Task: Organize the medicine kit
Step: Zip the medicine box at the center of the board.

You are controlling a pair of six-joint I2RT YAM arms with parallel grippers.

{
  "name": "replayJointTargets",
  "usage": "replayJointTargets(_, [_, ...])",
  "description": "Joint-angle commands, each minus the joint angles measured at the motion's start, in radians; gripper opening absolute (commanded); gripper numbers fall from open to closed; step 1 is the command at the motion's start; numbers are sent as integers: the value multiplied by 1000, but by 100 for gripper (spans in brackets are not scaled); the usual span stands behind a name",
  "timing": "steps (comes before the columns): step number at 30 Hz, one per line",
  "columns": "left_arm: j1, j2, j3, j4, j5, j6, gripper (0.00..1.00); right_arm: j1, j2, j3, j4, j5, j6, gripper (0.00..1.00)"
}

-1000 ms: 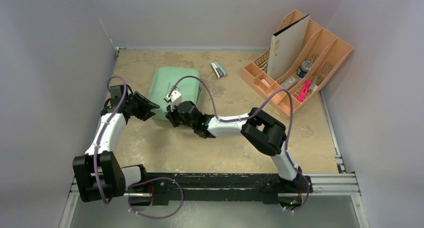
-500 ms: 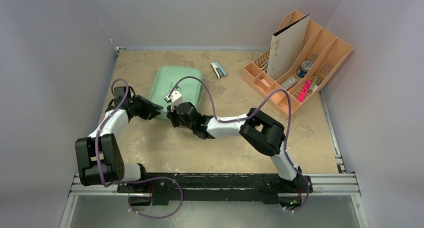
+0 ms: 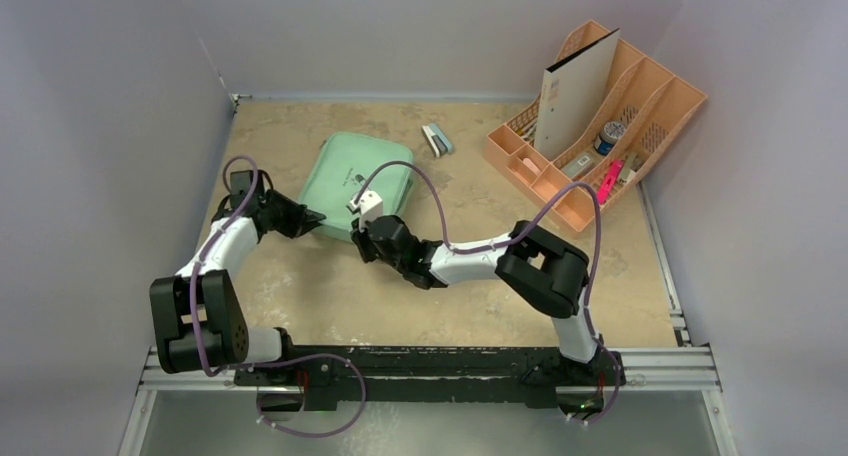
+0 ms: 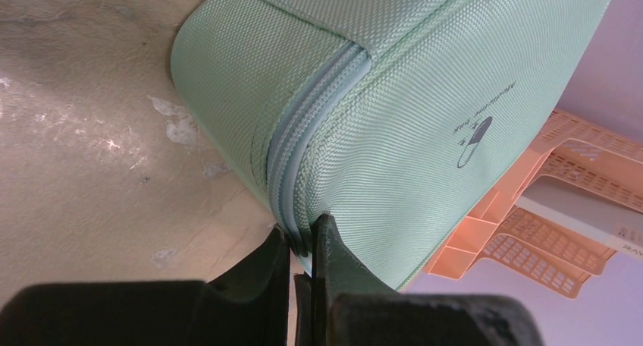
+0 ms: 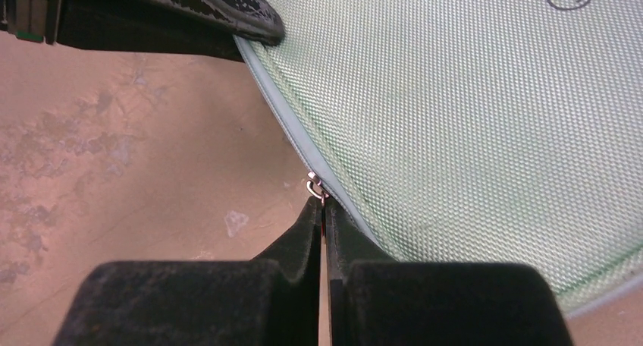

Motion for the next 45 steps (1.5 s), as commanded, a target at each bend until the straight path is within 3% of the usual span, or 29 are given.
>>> replayJointTargets(1, [20, -8, 52, -60, -188, 134, 0, -10, -42, -55, -73, 107, -30, 0])
replayJointTargets(9, [21, -19, 100, -119, -253, 241, 0, -48, -157, -140, -160, 179, -32, 0])
replayJointTargets(17, [21, -35, 86, -115, -259, 350, 0, -164, -231, -220, -161, 64, -67, 0])
replayJointTargets(25, [21, -32, 82, -93, -226, 399, 0, -211, -167, -185, -27, -26, -293, 0])
replayJointTargets(34, [21, -45, 102, -104, -254, 410, 0, -284, -123, -121, 14, -125, -376, 0])
replayJointTargets(39, [25, 48, 271, -189, -298, 371, 0, -268, -123, -116, 37, -151, -329, 0])
replayJointTargets(45, [30, 159, 428, -166, -196, 343, 0, -225, -106, -78, 20, -111, -271, 0])
